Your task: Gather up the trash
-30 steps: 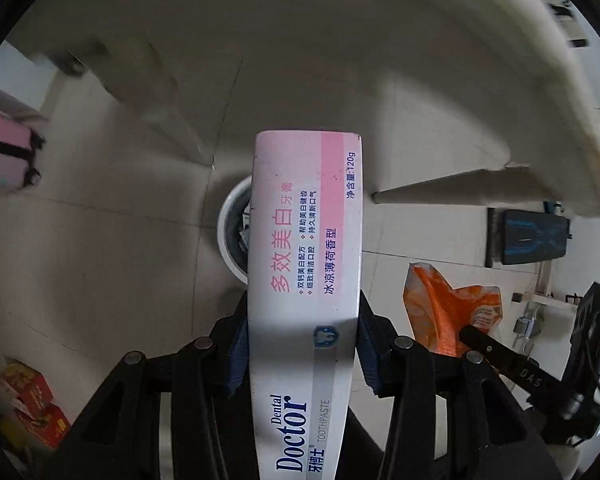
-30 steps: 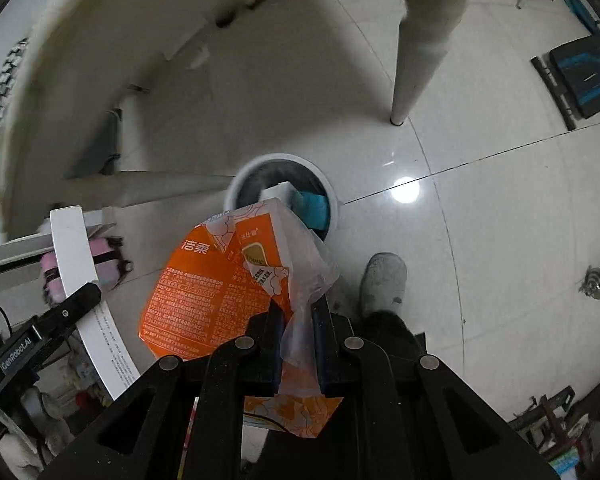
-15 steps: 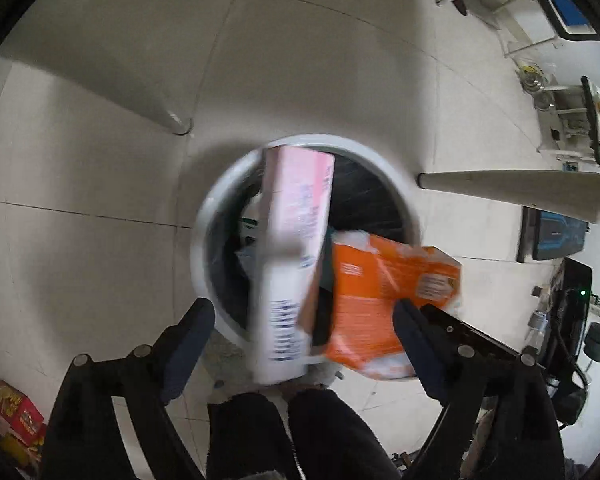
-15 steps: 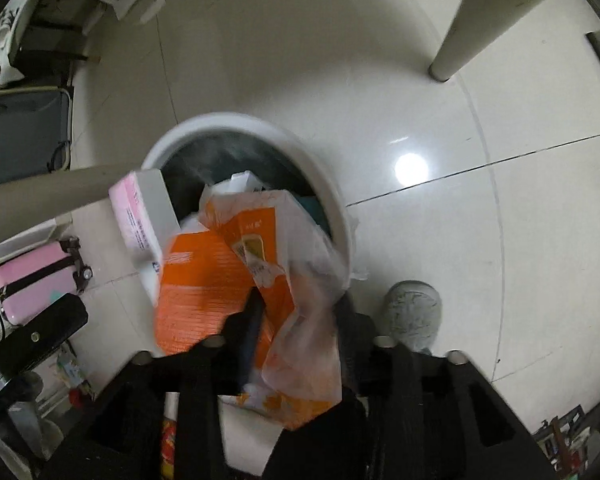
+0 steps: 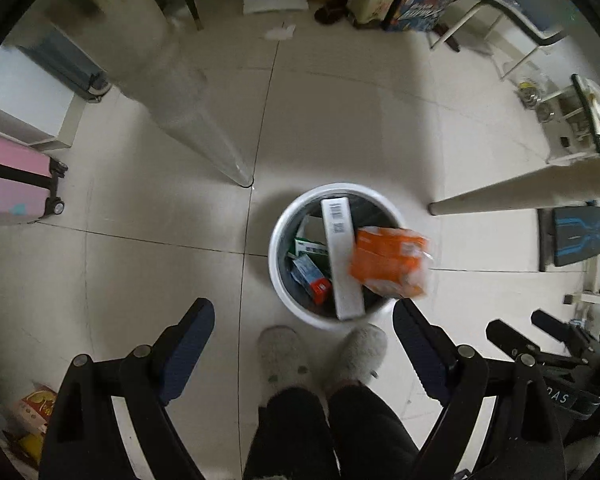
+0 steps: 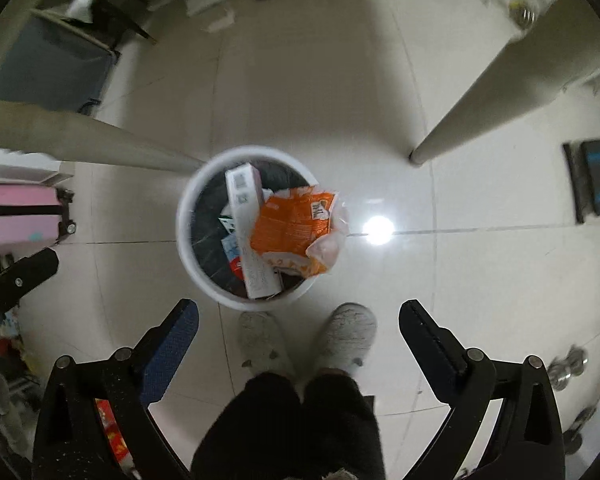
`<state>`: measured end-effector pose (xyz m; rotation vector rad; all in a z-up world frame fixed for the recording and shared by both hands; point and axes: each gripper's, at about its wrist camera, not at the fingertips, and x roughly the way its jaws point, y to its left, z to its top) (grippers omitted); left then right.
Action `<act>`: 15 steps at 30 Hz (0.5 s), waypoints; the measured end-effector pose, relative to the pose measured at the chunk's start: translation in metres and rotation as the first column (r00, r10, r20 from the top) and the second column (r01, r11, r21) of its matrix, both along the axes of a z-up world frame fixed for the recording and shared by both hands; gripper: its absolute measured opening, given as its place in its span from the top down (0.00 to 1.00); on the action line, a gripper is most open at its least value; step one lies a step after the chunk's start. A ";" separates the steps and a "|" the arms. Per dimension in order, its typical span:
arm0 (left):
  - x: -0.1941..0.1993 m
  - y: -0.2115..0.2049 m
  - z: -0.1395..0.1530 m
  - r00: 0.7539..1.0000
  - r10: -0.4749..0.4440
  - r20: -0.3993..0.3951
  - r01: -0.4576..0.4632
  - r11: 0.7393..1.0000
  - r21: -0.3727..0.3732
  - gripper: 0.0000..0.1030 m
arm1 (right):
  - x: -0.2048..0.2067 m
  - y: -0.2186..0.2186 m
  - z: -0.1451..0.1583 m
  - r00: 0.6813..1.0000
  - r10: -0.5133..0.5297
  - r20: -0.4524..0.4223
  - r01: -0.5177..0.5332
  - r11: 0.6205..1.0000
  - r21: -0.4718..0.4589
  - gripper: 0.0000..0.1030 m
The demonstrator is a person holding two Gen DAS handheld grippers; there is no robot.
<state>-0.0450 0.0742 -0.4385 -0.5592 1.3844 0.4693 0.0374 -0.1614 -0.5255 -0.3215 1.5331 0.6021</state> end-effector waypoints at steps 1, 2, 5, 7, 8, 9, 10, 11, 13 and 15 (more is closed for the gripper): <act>-0.003 -0.005 0.014 1.000 -0.002 0.003 0.002 1.000 0.000 0.11 | -0.002 -0.002 0.022 1.000 0.009 0.021 -0.009 1.000 -0.010 0.02; -0.009 -0.010 0.038 1.000 -0.004 0.009 0.004 1.000 -0.001 0.11 | -0.005 -0.006 0.044 0.999 0.016 0.036 -0.016 1.000 -0.013 0.02; -0.022 -0.023 0.078 1.000 -0.006 0.024 0.006 1.000 -0.020 0.11 | -0.010 -0.017 0.109 0.998 0.027 0.053 -0.026 1.000 -0.008 0.02; -0.026 -0.033 0.113 0.999 -0.009 0.033 0.010 0.999 -0.031 0.11 | -0.014 -0.028 0.155 0.997 0.034 0.063 -0.035 0.999 0.006 0.02; -0.022 -0.040 0.121 0.999 -0.012 0.035 0.013 0.999 -0.030 0.11 | -0.018 -0.037 0.180 0.997 0.040 0.072 -0.040 0.999 0.009 0.02; -0.024 -0.047 0.139 0.999 -0.017 0.044 0.019 0.999 -0.031 0.11 | -0.022 -0.042 0.201 0.996 0.040 0.078 -0.041 0.999 0.018 0.02; -0.025 -0.051 0.153 0.998 -0.023 0.053 0.025 0.999 -0.035 0.11 | -0.026 -0.044 0.217 0.996 0.039 0.082 -0.041 0.999 0.027 0.02; -0.027 -0.055 0.170 0.998 -0.029 0.061 0.032 0.999 -0.039 0.11 | -0.030 -0.049 0.242 0.996 0.040 0.085 -0.043 0.998 0.040 0.02; -0.032 -0.063 0.202 0.995 -0.041 0.087 0.046 0.998 -0.051 0.11 | -0.038 -0.059 0.285 0.996 0.034 0.081 -0.039 0.997 0.063 0.02; -0.035 -0.071 0.230 0.992 -0.058 0.109 0.064 0.996 -0.056 0.11 | -0.044 -0.067 0.320 0.998 0.031 0.063 -0.037 0.995 0.094 0.02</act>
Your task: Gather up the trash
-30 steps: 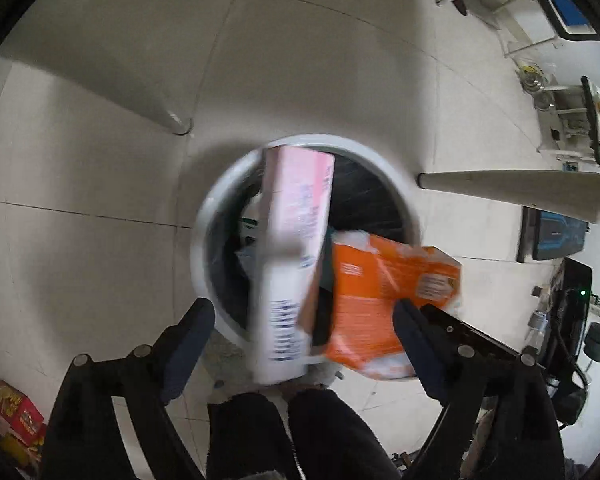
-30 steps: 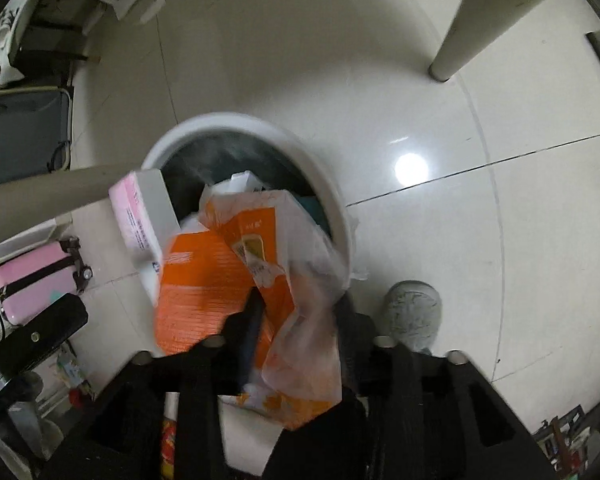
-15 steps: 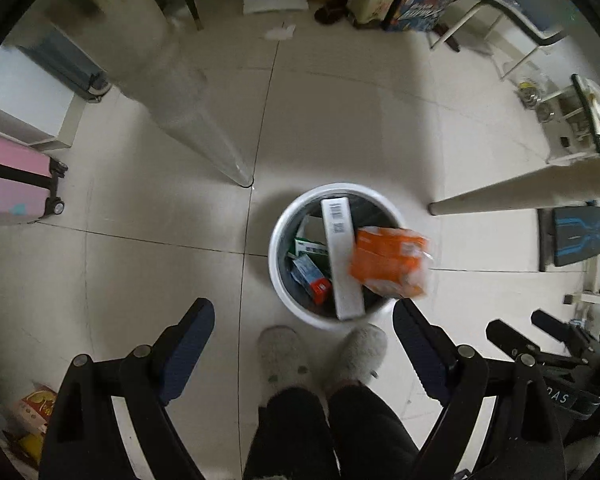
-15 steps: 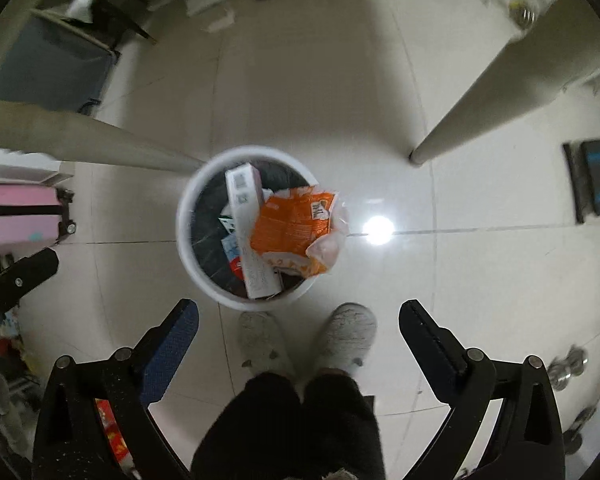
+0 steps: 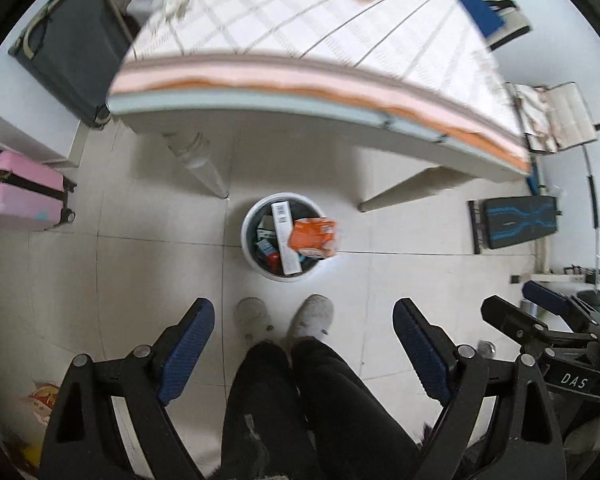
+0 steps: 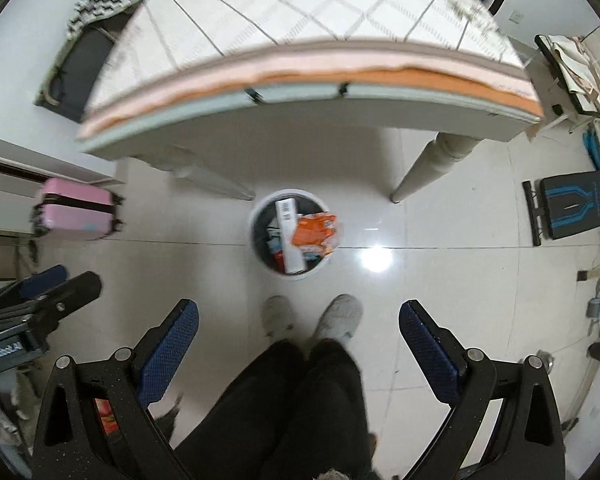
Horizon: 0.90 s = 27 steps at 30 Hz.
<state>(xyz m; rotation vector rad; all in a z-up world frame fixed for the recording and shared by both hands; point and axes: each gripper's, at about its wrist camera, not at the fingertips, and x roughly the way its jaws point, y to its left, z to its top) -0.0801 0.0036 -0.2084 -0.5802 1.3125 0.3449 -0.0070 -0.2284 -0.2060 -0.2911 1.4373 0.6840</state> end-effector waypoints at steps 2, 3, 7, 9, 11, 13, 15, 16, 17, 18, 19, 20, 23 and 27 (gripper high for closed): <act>-0.004 -0.006 0.030 0.999 -0.012 0.033 0.013 1.000 -0.009 0.11 | -0.007 -0.009 0.035 1.000 0.000 -0.001 0.000 1.000 0.022 0.02; -0.005 -0.008 0.039 0.999 -0.017 0.046 0.018 1.000 -0.014 0.11 | -0.011 -0.011 0.047 1.000 -0.002 0.000 0.002 1.000 0.031 0.02; -0.014 -0.021 0.086 0.993 -0.050 0.110 0.053 0.998 -0.025 0.11 | -0.026 -0.029 0.109 1.000 0.002 0.013 -0.003 0.996 0.087 0.02; -0.019 -0.025 0.099 0.989 -0.057 0.134 0.062 0.997 -0.034 0.11 | -0.032 -0.036 0.135 1.000 0.006 0.022 -0.009 0.994 0.107 0.02; -0.025 -0.028 0.118 0.985 -0.057 0.164 0.066 0.997 -0.049 0.11 | -0.037 -0.043 0.155 1.000 0.005 0.016 -0.007 0.991 0.132 0.01; -0.030 -0.032 0.133 0.981 -0.056 0.186 0.067 0.996 -0.053 0.11 | -0.042 -0.049 0.172 1.000 0.008 0.007 -0.009 0.988 0.154 0.02; -0.035 -0.036 0.146 0.976 -0.054 0.211 0.068 0.996 -0.059 0.11 | -0.045 -0.055 0.184 1.000 0.010 0.002 -0.010 0.984 0.175 0.02; -0.038 -0.036 0.151 0.974 -0.051 0.221 0.066 0.996 -0.060 0.11 | -0.048 -0.057 0.190 1.000 0.014 0.003 -0.014 0.983 0.184 0.02; -0.041 -0.037 0.156 0.971 -0.046 0.233 0.063 0.996 -0.065 0.11 | -0.050 -0.059 0.194 1.000 0.018 0.003 -0.018 0.982 0.191 0.02; -0.044 -0.038 0.161 0.970 -0.043 0.240 0.061 0.996 -0.067 0.11 | -0.052 -0.061 0.201 1.000 0.021 -0.001 -0.021 0.979 0.202 0.02; -0.046 -0.040 0.166 0.968 -0.042 0.246 0.061 0.996 -0.069 0.11 | -0.053 -0.063 0.203 1.000 0.022 -0.006 -0.020 0.977 0.214 0.01; -0.048 -0.041 0.170 0.967 -0.039 0.253 0.058 0.996 -0.070 0.11 | -0.056 -0.064 0.206 1.000 0.024 -0.011 -0.021 0.974 0.225 0.01; -0.053 -0.044 0.178 0.963 -0.036 0.268 0.054 0.997 -0.063 0.11 | -0.059 -0.068 0.213 0.999 0.038 -0.019 -0.032 0.969 0.245 0.01; -0.058 -0.050 0.183 0.961 -0.036 0.275 0.053 0.997 -0.058 0.11 | -0.065 -0.070 0.219 0.998 0.061 -0.027 -0.052 0.966 0.255 0.00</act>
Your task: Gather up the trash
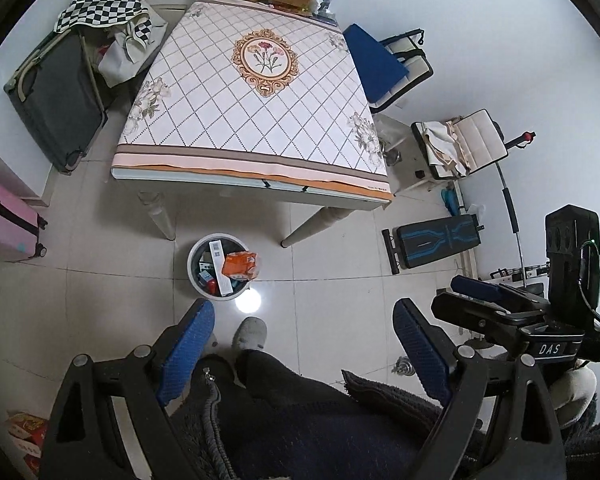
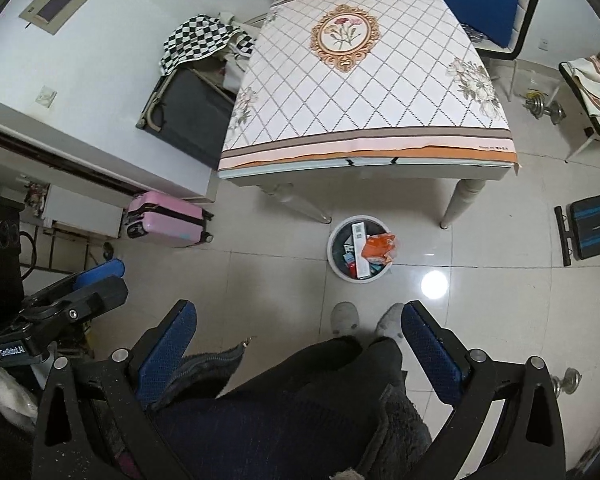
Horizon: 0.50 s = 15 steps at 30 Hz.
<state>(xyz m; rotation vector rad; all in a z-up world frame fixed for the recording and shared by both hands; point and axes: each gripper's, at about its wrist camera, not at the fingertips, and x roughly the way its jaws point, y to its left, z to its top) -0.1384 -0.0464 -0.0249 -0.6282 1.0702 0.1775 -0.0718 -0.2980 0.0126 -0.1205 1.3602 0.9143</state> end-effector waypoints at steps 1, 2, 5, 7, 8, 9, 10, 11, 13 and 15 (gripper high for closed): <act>0.000 -0.001 0.001 1.000 -0.001 0.002 0.001 1.000 0.004 0.11 | -0.001 0.000 0.000 1.000 0.004 0.000 -0.004 1.000 0.000 0.00; -0.001 -0.002 0.002 1.000 -0.003 0.002 0.003 1.000 0.012 0.11 | -0.002 0.000 0.001 1.000 0.007 -0.003 -0.007 1.000 0.002 0.00; -0.002 -0.003 0.004 1.000 -0.004 0.008 0.004 1.000 0.017 0.00 | -0.001 -0.001 0.000 1.000 0.013 -0.007 -0.013 1.000 0.004 0.00; -0.004 -0.005 0.006 1.000 -0.003 0.014 0.003 1.000 0.020 0.00 | -0.001 -0.002 0.000 1.000 0.013 -0.010 -0.013 1.000 0.005 0.00; -0.005 -0.005 0.006 1.000 -0.003 0.014 0.003 1.000 0.023 0.00 | -0.001 -0.003 0.000 1.000 0.015 -0.008 -0.015 1.000 0.005 0.00; -0.005 -0.005 0.006 1.000 -0.005 0.013 0.004 1.000 0.026 0.00 | -0.001 -0.003 0.001 1.000 0.016 -0.009 -0.016 1.000 0.006 0.00; -0.005 -0.006 0.007 1.000 -0.006 0.013 0.006 1.000 0.026 0.00 | -0.001 -0.003 0.000 1.000 0.018 -0.012 -0.018 1.000 0.006 0.00; -0.006 -0.007 0.007 1.000 -0.008 0.013 0.008 1.000 0.026 0.00 | -0.001 -0.003 0.000 1.000 0.020 -0.014 -0.020 1.000 0.005 0.00; -0.006 -0.008 0.007 1.000 -0.012 0.010 0.011 0.999 0.032 0.00 | -0.001 -0.004 0.000 1.000 0.023 -0.015 -0.023 1.000 0.005 0.00; -0.006 -0.009 0.007 1.000 -0.014 0.010 0.014 0.999 0.034 0.00 | -0.001 -0.004 -0.001 1.000 0.022 -0.014 -0.022 1.000 0.005 0.00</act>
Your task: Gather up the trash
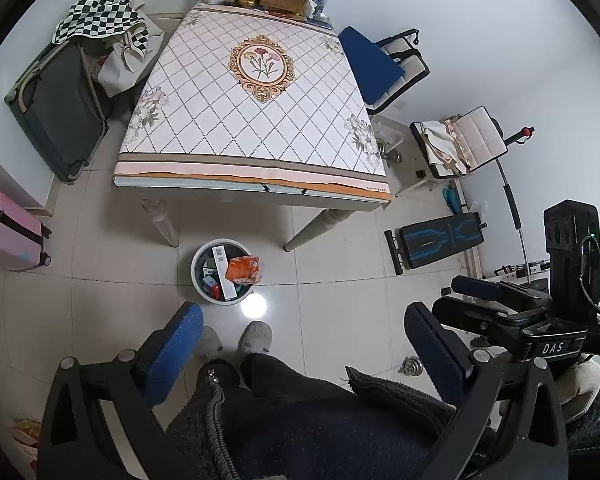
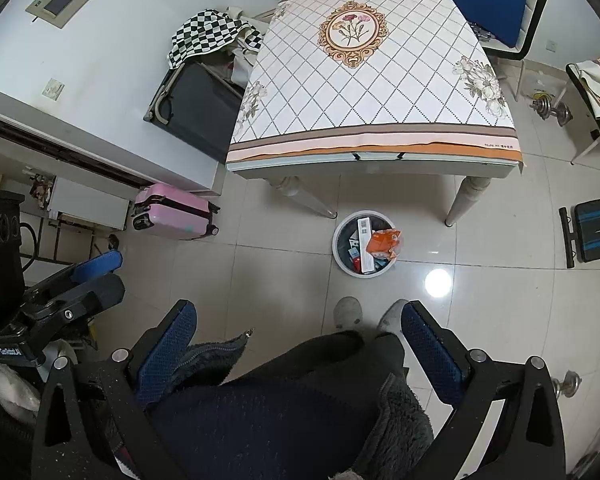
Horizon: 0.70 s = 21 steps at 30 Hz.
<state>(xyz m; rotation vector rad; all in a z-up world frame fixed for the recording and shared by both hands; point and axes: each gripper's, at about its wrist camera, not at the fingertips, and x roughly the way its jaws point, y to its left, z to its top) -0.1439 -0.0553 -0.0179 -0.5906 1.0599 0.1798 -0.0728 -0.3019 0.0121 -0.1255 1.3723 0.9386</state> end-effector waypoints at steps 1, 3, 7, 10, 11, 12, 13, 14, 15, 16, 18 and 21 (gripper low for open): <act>0.000 -0.001 0.000 1.000 0.003 0.000 -0.003 1.000 0.000 0.00 | 0.000 0.000 0.000 1.000 0.000 -0.001 0.000 1.000 0.000 0.00; 0.002 -0.001 -0.001 1.000 0.002 -0.001 -0.002 1.000 -0.003 0.00 | 0.000 0.000 0.000 1.000 0.001 -0.003 -0.001 1.000 -0.001 0.00; 0.001 -0.002 0.000 1.000 -0.005 -0.004 0.005 1.000 0.002 0.00 | 0.000 -0.001 0.001 1.000 0.002 -0.003 -0.002 1.000 -0.001 0.00; 0.001 -0.003 0.000 1.000 -0.003 -0.005 0.003 1.000 0.004 0.00 | -0.001 -0.001 0.001 1.000 0.002 -0.004 -0.002 1.000 -0.001 0.00; 0.001 -0.003 0.000 1.000 -0.002 -0.006 0.002 1.000 0.004 0.00 | -0.001 -0.002 0.001 1.000 0.001 -0.006 -0.001 1.000 0.000 0.00; 0.001 -0.003 0.000 1.000 -0.005 -0.006 0.005 1.000 0.004 0.00 | 0.000 -0.002 0.001 1.000 0.000 -0.008 0.000 1.000 -0.001 0.00; 0.001 -0.003 -0.001 1.000 -0.005 -0.007 0.005 1.000 0.005 0.00 | 0.000 -0.002 0.000 1.000 -0.001 -0.013 0.001 1.000 -0.001 0.00; 0.000 -0.002 -0.001 1.000 -0.007 -0.010 0.007 1.000 0.005 0.00 | 0.000 -0.002 -0.001 1.000 -0.002 -0.017 0.002 1.000 -0.003 0.00; -0.001 -0.001 -0.002 1.000 -0.011 -0.014 0.011 1.000 0.001 0.00 | 0.001 -0.002 -0.003 1.000 -0.003 -0.019 0.003 1.000 -0.004 0.00; -0.002 0.000 -0.003 1.000 -0.014 -0.017 0.014 1.000 -0.002 0.00 | 0.001 -0.002 -0.003 1.000 -0.004 -0.020 0.004 1.000 -0.006 0.00; -0.002 0.002 -0.005 1.000 -0.018 -0.022 0.018 1.000 -0.005 0.00 | 0.001 -0.002 -0.003 1.000 -0.004 -0.021 0.004 1.000 -0.011 0.00; -0.002 0.002 -0.006 0.999 -0.024 -0.025 0.024 1.000 -0.008 0.00 | 0.000 -0.001 -0.004 1.000 -0.002 -0.023 0.002 1.000 -0.017 0.00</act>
